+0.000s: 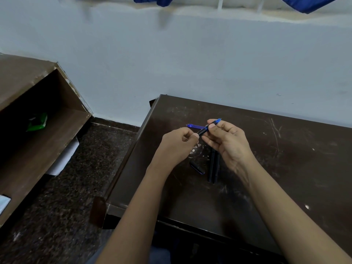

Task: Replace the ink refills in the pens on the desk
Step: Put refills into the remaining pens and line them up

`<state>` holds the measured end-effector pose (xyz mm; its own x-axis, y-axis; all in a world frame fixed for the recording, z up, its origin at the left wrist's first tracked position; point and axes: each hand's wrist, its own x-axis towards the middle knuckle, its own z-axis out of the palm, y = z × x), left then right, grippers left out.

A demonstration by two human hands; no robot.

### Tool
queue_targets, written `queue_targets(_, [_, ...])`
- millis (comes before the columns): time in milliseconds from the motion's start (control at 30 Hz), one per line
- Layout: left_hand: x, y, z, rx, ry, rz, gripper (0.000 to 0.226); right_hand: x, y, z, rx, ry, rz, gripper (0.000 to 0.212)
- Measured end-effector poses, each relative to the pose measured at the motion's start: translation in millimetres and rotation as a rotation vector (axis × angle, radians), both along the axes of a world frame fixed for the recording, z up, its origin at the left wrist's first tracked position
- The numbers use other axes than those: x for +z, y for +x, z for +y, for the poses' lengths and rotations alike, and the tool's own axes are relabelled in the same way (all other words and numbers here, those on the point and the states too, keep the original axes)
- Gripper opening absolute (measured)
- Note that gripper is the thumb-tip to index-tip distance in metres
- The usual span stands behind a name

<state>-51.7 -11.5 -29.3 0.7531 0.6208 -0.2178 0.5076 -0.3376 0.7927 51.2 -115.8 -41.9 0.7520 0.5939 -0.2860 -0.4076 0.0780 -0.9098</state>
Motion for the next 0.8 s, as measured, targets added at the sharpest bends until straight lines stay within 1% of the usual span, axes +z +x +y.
queue_targets(100, [-1.6, 1.0, -0.5, 0.001, -0.021, -0.019, 0.023, -1.0, -0.3, 0.7, 0.005, -0.003, 0.0, 0.013])
queue_targets(233, [1.9, 4.3, -0.3, 0.066, -0.045, -0.046, 0.04, -0.6, 0.0, 1.0, 0.0, 0.015, 0.006, 0.01])
queue_targets(300, [0.8, 4.0, 1.1, 0.047, 0.014, -0.061, 0.034, -0.8, 0.2, 1.2, -0.006, 0.023, 0.014, 0.01])
queue_targets(367, [-0.4, 1.2, 3.3, 0.046, 0.058, -0.114, 0.019, -1.5, 0.7, 1.4, -0.017, 0.032, 0.028, 0.01])
queue_targets(433, [-1.0, -0.3, 4.2, 0.055, 0.043, -0.168, 0.016, -1.4, 1.1, 1.2, -0.028, 0.041, 0.038, 0.009])
queue_targets(500, [1.4, -0.2, 1.7, 0.063, 0.014, -0.156, 0.023, -0.9, 0.5, 1.5, -0.024, 0.05, 0.042, 0.009])
queue_targets(567, [3.1, 2.2, -0.1, 0.088, -0.09, -0.113, 0.041, -0.9, -0.7, 1.8, -0.012, 0.048, 0.032, 0.009])
queue_targets(600, [3.2, 2.0, -0.2, 0.087, -0.135, -0.1, 0.045, -1.3, -1.3, 2.1, -0.008, 0.043, 0.028, 0.009])
queue_targets(633, [4.3, 1.5, -0.8, 0.074, -0.141, -0.092, 0.044, -1.5, -1.7, 2.2, -0.006, 0.039, 0.025, 0.009])
queue_targets(733, [1.5, -0.2, 1.6, 0.035, -0.001, -0.096, 0.024, -2.0, -2.1, 2.4, -0.015, 0.044, 0.039, 0.01])
queue_targets(767, [1.6, -1.0, 1.9, 0.049, 0.03, -0.117, 0.02, -1.6, -1.8, 2.2, -0.018, 0.046, 0.043, 0.01])
queue_targets(800, [1.1, -0.7, 1.7, 0.068, 0.033, -0.131, 0.021, -1.2, -1.5, 2.3, -0.021, 0.048, 0.045, 0.01])
